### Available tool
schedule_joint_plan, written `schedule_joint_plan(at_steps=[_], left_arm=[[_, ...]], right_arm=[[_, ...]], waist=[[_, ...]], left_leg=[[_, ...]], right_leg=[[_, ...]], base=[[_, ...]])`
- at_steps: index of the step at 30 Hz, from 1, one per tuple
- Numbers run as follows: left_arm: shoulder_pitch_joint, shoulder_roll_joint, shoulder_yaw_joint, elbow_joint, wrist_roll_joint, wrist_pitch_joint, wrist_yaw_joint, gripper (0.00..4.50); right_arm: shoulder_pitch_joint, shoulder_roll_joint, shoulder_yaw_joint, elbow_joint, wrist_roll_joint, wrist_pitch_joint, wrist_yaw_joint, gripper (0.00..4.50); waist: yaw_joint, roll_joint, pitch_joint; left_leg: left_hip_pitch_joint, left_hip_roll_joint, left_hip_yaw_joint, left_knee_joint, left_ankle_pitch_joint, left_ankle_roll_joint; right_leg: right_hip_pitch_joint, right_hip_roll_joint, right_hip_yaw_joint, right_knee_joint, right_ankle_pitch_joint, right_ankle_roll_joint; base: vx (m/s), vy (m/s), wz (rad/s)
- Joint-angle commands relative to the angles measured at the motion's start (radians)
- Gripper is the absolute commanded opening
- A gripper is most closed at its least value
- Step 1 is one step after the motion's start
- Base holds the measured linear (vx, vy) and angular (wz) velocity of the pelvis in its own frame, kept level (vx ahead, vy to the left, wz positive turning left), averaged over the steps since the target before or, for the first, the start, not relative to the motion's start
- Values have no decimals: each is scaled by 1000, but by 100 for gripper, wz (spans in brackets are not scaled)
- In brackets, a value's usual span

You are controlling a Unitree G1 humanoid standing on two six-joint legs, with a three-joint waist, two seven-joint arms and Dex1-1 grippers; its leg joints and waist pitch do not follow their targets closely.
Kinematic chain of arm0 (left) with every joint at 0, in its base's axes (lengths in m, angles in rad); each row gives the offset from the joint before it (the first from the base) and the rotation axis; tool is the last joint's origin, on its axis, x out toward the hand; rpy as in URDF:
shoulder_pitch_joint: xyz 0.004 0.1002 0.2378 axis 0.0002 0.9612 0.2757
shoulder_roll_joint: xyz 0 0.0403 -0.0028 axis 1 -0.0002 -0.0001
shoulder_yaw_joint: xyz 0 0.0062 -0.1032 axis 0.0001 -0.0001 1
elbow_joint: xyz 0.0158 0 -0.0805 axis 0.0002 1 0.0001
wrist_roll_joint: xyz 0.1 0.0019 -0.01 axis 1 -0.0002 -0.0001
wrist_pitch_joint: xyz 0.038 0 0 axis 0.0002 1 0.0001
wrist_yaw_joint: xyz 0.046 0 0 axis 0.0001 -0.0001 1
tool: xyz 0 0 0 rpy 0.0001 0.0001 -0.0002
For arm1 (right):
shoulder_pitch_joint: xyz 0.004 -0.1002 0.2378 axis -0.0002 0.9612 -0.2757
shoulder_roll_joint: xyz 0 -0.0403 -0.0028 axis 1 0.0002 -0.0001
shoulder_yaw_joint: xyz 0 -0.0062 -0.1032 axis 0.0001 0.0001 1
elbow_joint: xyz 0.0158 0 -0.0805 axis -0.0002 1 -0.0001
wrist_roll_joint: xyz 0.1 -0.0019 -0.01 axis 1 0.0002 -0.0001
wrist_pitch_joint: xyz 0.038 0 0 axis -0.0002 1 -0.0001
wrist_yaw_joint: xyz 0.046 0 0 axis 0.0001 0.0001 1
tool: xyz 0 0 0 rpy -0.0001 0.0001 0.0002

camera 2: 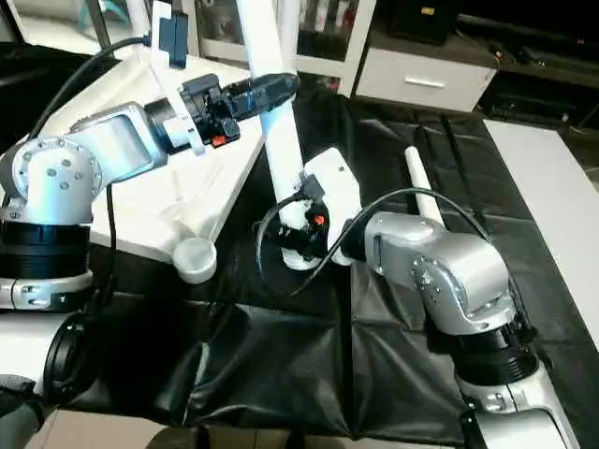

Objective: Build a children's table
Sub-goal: Pick table leg

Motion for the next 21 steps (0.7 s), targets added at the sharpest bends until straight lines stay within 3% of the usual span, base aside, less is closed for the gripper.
schedule_joint_plan(at_steps=[1,11,12,18,19,20,21], left_arm=[[-11,-4,-7,-30,1,-19,-2,175],[-17,-1,-7,-15,32,-32,7,175],[-18,-2,-1,-9,26,-26,8,210],[-9,4,13,-23,-39,25,-50,257],[-6,5,14,-27,-61,39,-77,284],[-4,6,11,-29,-67,38,-98,284],[7,16,-3,-37,-97,29,-205,292]], right_arm=[[-3,-2,0,10,-11,-3,9,223],[0,0,-19,1,-5,-14,42,204],[1,0,-21,0,-1,-17,48,203],[13,-19,-45,-20,40,-41,117,202],[19,-25,-63,-27,63,-48,150,201],[21,-28,-72,-28,75,-47,166,201],[32,-44,-119,-33,136,-42,243,200]], waist=[[-3,5,-75],[-2,7,-77],[-2,7,-76],[1,5,-78],[-1,5,-77],[1,5,-77],[1,7,-76]], left_leg=[[28,87,-28,-65,27,27],[27,87,-29,-63,41,42],[27,87,-28,-62,36,42],[27,85,-28,-60,39,54],[27,87,-28,-61,48,59],[27,87,-27,-60,45,64],[27,87,-28,-60,42,64]], right_leg=[[66,-104,65,-44,2,-261],[69,-104,64,-40,31,-275],[68,-104,64,-42,25,-274],[71,-105,64,-39,34,-282],[68,-103,63,-38,44,-286],[69,-105,63,-39,41,-290],[68,-105,63,-39,35,-292]], base=[[0,0,0],[0,0,0],[0,0,0],[0,0,0],[0,0,0],[0,0,0],[0,0,0]])
